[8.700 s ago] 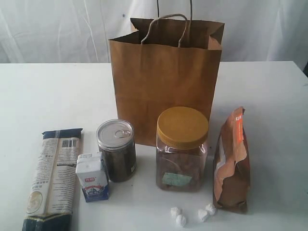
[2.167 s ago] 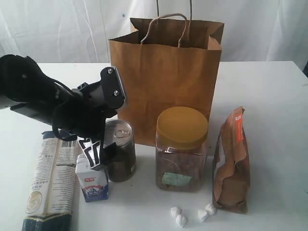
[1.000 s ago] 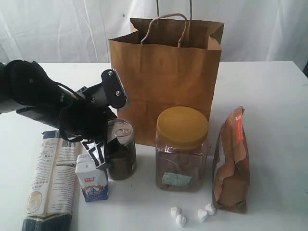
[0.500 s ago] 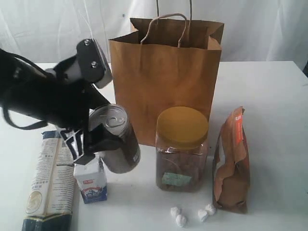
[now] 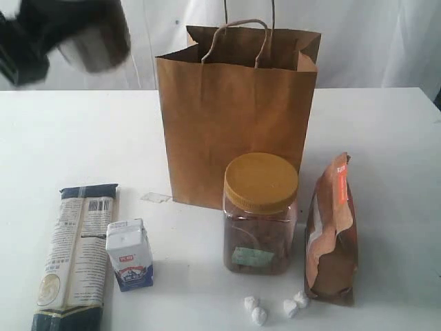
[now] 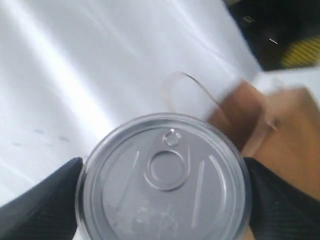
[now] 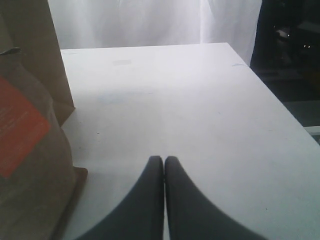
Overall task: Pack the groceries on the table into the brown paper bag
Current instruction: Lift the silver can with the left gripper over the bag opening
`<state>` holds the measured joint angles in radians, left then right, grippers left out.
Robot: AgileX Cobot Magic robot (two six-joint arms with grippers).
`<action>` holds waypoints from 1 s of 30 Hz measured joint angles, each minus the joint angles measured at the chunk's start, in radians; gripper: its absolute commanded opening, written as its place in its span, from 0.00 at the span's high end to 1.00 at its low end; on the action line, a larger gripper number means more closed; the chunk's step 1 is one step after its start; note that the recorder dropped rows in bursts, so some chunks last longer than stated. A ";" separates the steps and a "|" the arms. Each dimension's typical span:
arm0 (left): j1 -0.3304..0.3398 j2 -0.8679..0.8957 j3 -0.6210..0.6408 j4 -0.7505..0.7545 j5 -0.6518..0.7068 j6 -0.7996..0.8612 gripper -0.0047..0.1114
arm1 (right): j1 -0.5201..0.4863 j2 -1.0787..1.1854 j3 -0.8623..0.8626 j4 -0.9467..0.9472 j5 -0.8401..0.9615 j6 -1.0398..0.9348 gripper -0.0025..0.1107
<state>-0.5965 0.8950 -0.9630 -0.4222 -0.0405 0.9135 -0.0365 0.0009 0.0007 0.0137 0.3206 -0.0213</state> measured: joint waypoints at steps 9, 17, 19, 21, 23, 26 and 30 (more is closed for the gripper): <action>0.002 0.215 -0.026 0.422 -0.423 -0.715 0.96 | 0.000 0.000 0.000 0.000 0.000 0.000 0.98; 0.002 0.557 -0.402 0.572 -0.498 -0.956 0.96 | 0.000 0.000 0.000 0.000 0.000 0.000 0.98; 0.002 0.615 -0.463 0.638 -0.500 -1.051 0.96 | 0.000 0.000 0.000 0.000 0.000 0.000 0.98; 0.002 0.673 -0.495 0.757 -0.512 -1.150 0.96 | 0.000 0.000 0.000 0.000 0.000 0.000 0.98; 0.002 0.717 -0.502 0.861 -0.528 -1.240 0.96 | 0.000 0.000 0.000 0.000 0.000 0.000 0.98; 0.000 0.763 -0.502 0.939 -0.554 -1.268 0.96 | 0.000 0.000 0.000 0.000 0.000 0.000 0.98; -0.021 0.809 -0.521 0.985 -0.574 -1.253 0.96 | 0.000 0.000 0.000 0.000 0.000 0.009 0.98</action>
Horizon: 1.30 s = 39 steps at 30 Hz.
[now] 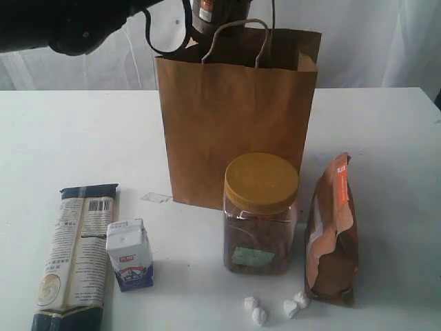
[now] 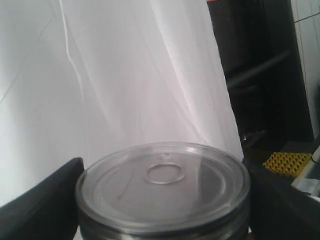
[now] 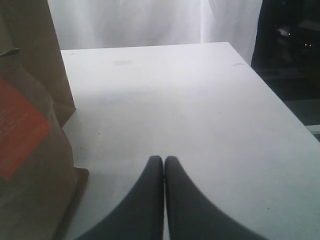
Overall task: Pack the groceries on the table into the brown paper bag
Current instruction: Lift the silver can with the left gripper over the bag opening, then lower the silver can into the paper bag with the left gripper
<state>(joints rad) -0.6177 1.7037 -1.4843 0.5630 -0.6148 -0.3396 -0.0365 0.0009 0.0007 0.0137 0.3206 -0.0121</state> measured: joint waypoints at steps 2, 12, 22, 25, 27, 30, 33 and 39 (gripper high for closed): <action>-0.010 0.009 -0.017 0.015 0.006 0.015 0.96 | 0.000 0.000 0.000 0.000 0.000 0.000 0.98; -0.086 0.053 -0.047 0.086 0.061 -0.011 0.96 | 0.000 0.000 0.000 0.000 0.000 0.012 0.98; -0.092 0.053 -0.047 0.085 0.554 -0.021 0.96 | 0.000 0.000 0.000 0.000 0.000 0.012 0.98; -0.092 0.053 -0.047 0.085 0.565 -0.021 0.94 | 0.000 0.000 0.000 0.000 0.000 0.012 0.98; -0.092 0.053 -0.047 0.083 0.565 -0.021 0.86 | 0.000 0.000 0.000 0.000 0.000 0.012 0.98; -0.092 0.053 -0.051 0.083 0.581 -0.021 0.68 | 0.000 0.000 0.000 0.000 0.000 0.012 0.98; -0.092 0.052 -0.051 0.083 0.615 -0.026 0.47 | 0.000 0.000 0.000 0.000 0.000 0.012 0.98; -0.092 0.049 -0.053 0.065 0.658 -0.029 0.33 | 0.000 0.000 0.000 0.000 0.000 0.012 0.98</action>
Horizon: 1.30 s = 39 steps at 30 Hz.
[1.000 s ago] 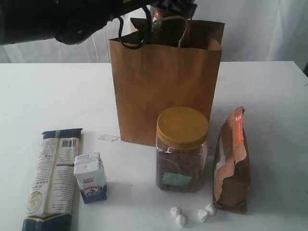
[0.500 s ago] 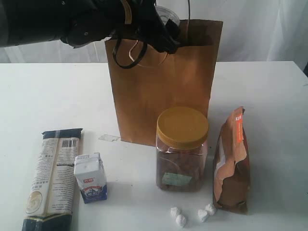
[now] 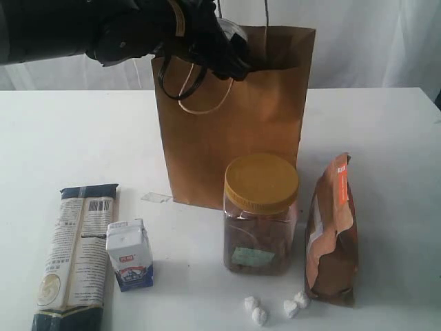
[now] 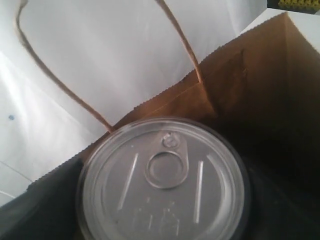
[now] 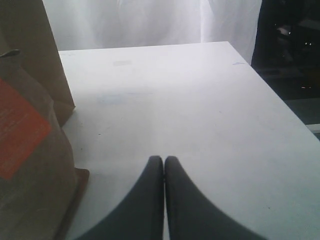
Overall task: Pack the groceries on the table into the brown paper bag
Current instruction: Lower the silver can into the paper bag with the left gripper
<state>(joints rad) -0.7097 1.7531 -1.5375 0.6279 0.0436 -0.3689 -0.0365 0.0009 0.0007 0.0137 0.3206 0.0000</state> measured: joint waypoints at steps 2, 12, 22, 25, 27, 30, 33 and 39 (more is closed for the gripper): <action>0.000 0.000 0.000 -0.004 0.003 0.000 0.33 | 0.000 0.000 0.000 0.000 0.000 0.000 0.98; 0.000 0.000 -0.002 -0.041 0.004 0.000 0.33 | 0.000 0.000 0.000 0.000 0.000 0.000 0.98; 0.000 -0.002 -0.002 -0.051 0.009 0.000 0.32 | 0.000 0.000 0.000 0.000 0.000 0.000 0.98; 0.000 -0.002 -0.002 -0.064 0.009 0.000 0.25 | 0.000 0.000 0.000 0.000 0.000 0.000 0.98; 0.000 -0.002 -0.002 -0.066 0.012 0.000 0.21 | 0.000 0.000 0.000 0.000 0.000 0.000 0.98; 0.000 -0.004 -0.004 -0.070 0.027 0.000 0.18 | 0.000 0.000 0.000 0.000 0.000 0.000 0.98; 0.000 -0.008 -0.004 -0.076 0.033 0.000 0.18 | 0.000 0.000 0.000 0.000 0.000 0.000 0.98; 0.000 -0.010 -0.006 -0.082 0.037 0.000 0.18 | 0.000 0.000 0.000 0.000 0.000 0.000 0.98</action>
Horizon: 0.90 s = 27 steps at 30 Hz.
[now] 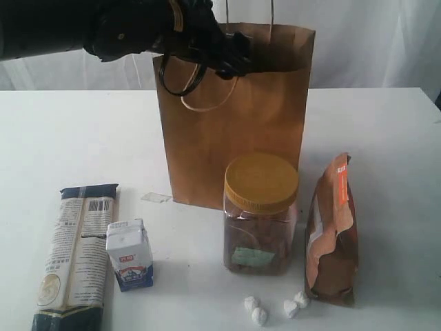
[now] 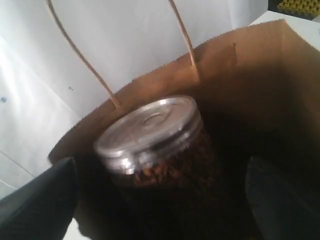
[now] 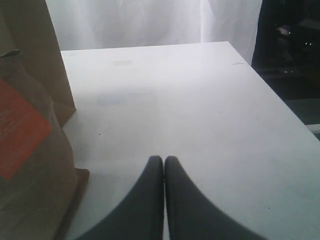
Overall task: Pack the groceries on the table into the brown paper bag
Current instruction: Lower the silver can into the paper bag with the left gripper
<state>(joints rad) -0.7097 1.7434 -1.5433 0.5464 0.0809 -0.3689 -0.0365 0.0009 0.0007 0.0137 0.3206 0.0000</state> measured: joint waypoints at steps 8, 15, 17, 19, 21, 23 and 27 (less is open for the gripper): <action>0.000 0.000 0.000 -0.123 0.038 0.000 0.18 | 0.000 0.000 0.000 0.000 0.000 0.000 0.98; 0.000 -0.011 -0.006 -0.233 0.256 -0.004 0.18 | 0.000 0.000 0.000 0.000 0.000 0.000 0.98; 0.000 -0.011 -0.006 -0.236 0.290 -0.001 0.18 | 0.000 0.000 0.000 0.000 0.000 0.000 0.98; 0.000 -0.011 -0.006 -0.236 0.284 0.003 0.18 | 0.000 0.000 0.000 0.000 0.000 0.000 0.98; 0.000 -0.011 -0.006 -0.228 0.243 0.004 0.18 | 0.000 0.000 0.000 0.000 0.000 0.000 0.98; 0.000 -0.011 -0.006 -0.172 0.183 0.007 0.18 | 0.000 0.000 0.000 0.000 0.000 0.000 0.98; 0.000 -0.015 -0.006 -0.031 0.039 0.009 0.18 | 0.000 0.000 0.000 0.000 0.000 0.000 0.98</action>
<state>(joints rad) -0.7097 1.7287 -1.5493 0.5155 0.1200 -0.3602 -0.0365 0.0009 0.0007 0.0137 0.3206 0.0000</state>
